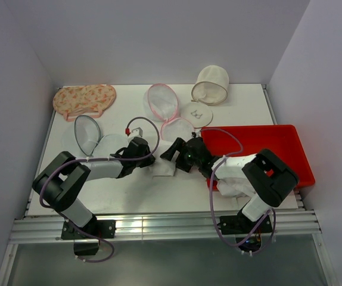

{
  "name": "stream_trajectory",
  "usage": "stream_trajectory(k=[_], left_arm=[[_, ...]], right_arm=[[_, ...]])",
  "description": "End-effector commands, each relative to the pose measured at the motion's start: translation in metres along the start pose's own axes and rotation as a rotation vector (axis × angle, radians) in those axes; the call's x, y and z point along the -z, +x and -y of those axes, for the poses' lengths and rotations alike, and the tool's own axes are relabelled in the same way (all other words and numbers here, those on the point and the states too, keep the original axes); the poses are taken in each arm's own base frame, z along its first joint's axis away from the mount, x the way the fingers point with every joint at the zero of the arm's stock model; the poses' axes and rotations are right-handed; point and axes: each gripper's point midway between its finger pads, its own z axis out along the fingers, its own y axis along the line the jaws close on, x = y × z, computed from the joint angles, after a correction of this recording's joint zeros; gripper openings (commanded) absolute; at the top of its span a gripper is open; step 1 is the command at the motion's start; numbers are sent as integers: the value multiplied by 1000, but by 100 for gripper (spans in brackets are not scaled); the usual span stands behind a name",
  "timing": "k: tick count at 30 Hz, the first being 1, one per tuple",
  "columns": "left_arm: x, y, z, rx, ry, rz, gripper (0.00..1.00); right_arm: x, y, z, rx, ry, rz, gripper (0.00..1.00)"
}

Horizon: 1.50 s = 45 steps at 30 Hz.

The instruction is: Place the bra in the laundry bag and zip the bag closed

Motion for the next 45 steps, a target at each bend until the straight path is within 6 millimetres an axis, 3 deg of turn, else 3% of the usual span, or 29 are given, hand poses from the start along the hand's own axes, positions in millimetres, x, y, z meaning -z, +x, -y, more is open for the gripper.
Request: stream_trajectory(k=[1,4,11,19,25,32,37,40,41,45], left_arm=[[1,40,-35,-17,-91,-117,23],[2,42,-37,-17,-93,-121,23],[6,51,-41,-1,-79,-136,21],[13,55,-44,7,-75,-140,20],[17,54,-41,6,-68,-135,20],[21,51,-40,10,-63,-128,21],[24,46,-37,10,-57,-117,21],[26,43,-32,9,-46,-114,21],[28,39,-29,11,-38,-105,21],[33,30,-23,14,-35,-88,25]], right_arm=[[15,-1,-64,-55,-238,-31,93],[17,1,-74,-80,-289,-48,90],[17,-6,-79,-98,-285,-9,88],[9,-10,-100,-119,-329,-6,83],[0,-3,-112,-66,-292,-22,75],[-7,9,-88,1,-180,-20,68],[-10,11,-69,36,-87,-20,58],[-10,10,-62,52,-58,-14,44],[-10,9,-62,58,-55,-11,35],[-7,6,-60,74,-35,5,13]])
